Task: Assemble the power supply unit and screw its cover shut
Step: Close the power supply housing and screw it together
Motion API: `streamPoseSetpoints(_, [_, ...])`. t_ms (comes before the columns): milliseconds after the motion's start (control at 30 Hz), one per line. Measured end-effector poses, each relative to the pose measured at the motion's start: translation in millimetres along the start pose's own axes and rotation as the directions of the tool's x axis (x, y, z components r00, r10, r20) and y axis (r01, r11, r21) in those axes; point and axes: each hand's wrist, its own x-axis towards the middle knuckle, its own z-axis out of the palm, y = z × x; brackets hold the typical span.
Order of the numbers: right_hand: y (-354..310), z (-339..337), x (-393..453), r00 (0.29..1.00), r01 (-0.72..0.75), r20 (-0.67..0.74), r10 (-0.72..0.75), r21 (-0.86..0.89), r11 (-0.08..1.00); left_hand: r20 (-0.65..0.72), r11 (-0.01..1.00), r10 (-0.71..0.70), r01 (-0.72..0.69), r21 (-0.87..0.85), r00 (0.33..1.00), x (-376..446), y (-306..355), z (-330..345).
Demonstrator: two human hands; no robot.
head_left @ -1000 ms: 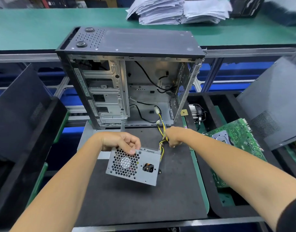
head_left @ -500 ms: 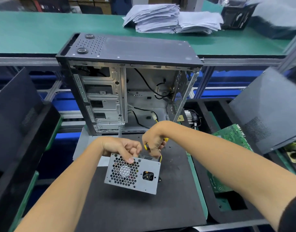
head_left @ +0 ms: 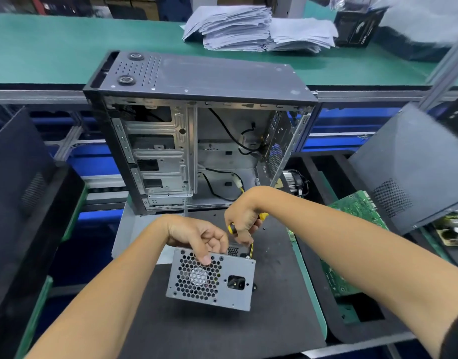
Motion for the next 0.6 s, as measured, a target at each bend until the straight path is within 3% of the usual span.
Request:
streamPoseSetpoints(100, [2.2, -3.8, -5.2, 0.999, 0.003, -0.044, 0.0, 0.047, 0.999, -0.119, 0.999, 0.025, -0.02, 0.046, 0.993, -3.0, 0.0, -2.8])
streamPoseSetpoints(200, [3.6, -10.1, -13.5, 0.983, 0.005, -0.182, 0.011, 0.09, 0.996, -0.255, 0.998, 0.062, -0.054, 0.039, 0.965, -5.8, -2.8, -1.9])
streamPoseSetpoints(300, [7.0, -16.9, -27.5, 0.957, 0.023, -0.29, 0.014, 0.123, 0.992, -0.294, 0.997, 0.078, -0.068, 0.044, 0.952, -2.2, 0.0, 7.3])
streamPoseSetpoints(467, [15.8, -17.8, -53.5, 0.945, 0.043, -0.328, -0.001, 0.123, 0.991, -0.308, 0.992, 0.106, -0.079, 0.1, 0.945, 17.9, 17.8, 27.6])
streamPoseSetpoints(600, [24.9, -10.2, -70.4, 0.888, 0.049, -0.459, 0.008, 0.112, 0.993, -0.411, 0.985, 0.157, -0.114, 0.128, 0.898, 39.4, 31.3, 33.0])
